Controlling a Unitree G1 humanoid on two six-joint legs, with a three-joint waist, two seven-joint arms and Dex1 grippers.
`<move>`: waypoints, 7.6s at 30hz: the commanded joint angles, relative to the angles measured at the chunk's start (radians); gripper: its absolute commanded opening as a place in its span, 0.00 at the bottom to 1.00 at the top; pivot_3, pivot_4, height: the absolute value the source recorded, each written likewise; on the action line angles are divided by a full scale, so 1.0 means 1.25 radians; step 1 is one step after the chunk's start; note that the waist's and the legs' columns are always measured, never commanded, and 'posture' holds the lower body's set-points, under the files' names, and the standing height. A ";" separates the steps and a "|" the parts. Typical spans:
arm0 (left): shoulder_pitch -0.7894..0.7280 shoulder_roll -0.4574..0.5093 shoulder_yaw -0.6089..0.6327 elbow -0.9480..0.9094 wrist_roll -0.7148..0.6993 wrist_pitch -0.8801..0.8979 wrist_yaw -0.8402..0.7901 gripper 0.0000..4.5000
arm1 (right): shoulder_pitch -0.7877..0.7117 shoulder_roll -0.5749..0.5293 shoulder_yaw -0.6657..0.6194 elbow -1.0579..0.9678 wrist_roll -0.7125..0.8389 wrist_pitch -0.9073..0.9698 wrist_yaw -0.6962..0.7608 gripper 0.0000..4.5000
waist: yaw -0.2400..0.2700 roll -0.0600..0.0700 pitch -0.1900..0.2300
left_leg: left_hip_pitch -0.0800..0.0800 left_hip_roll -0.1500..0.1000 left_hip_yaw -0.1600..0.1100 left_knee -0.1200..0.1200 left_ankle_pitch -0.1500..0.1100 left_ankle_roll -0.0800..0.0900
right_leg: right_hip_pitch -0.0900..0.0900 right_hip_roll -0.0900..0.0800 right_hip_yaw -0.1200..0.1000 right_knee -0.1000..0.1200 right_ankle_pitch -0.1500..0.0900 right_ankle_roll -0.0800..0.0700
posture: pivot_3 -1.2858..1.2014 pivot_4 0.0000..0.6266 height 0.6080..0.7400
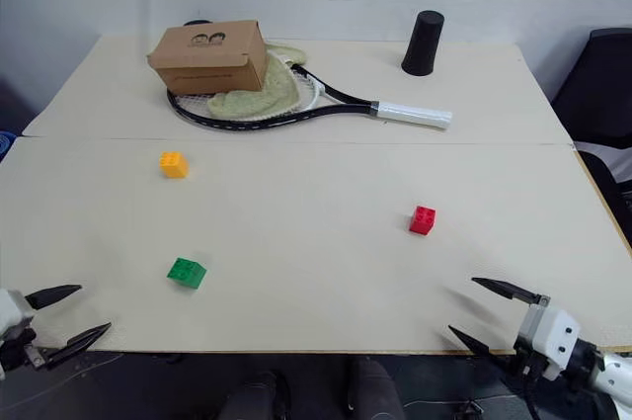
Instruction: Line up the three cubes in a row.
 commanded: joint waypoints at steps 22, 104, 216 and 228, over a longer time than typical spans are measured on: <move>-0.243 0.016 -0.131 -0.253 -0.201 0.218 -0.069 0.99 | 0.049 0.261 -0.030 -0.316 -0.024 0.273 -0.496 1.00 | -0.026 0.004 -0.002 | 0.001 0.000 0.001 0.001 0.003 -0.004 | 0.002 0.000 0.002 0.006 0.000 0.000 | 0.52 0.24 1.00; 0.030 -0.127 0.130 -0.126 -0.199 0.235 -0.009 1.00 | -0.436 0.069 0.158 0.037 0.173 0.251 0.287 1.00 | -0.020 0.001 0.000 | 0.001 -0.001 -0.003 0.003 0.003 -0.003 | 0.000 -0.001 -0.002 0.005 0.001 -0.002 | 0.52 0.24 1.00; -0.164 -0.357 0.117 -0.219 -0.191 0.201 0.476 0.98 | -0.422 0.147 0.162 -0.181 0.195 0.327 0.026 1.00 | 0.021 0.002 -0.002 | -0.001 -0.001 -0.002 0.005 0.005 0.002 | 0.002 -0.001 -0.001 0.001 0.006 0.004 | 0.52 0.24 1.00; -0.797 -0.279 -0.195 0.138 -0.028 0.407 0.703 0.98 | -0.446 0.148 0.191 -0.151 0.173 0.303 0.054 1.00 | 0.000 0.001 -0.002 | -0.001 -0.001 0.003 0.004 0.007 -0.001 | 0.001 0.001 0.001 0.000 0.008 0.007 | 0.52 0.24 1.00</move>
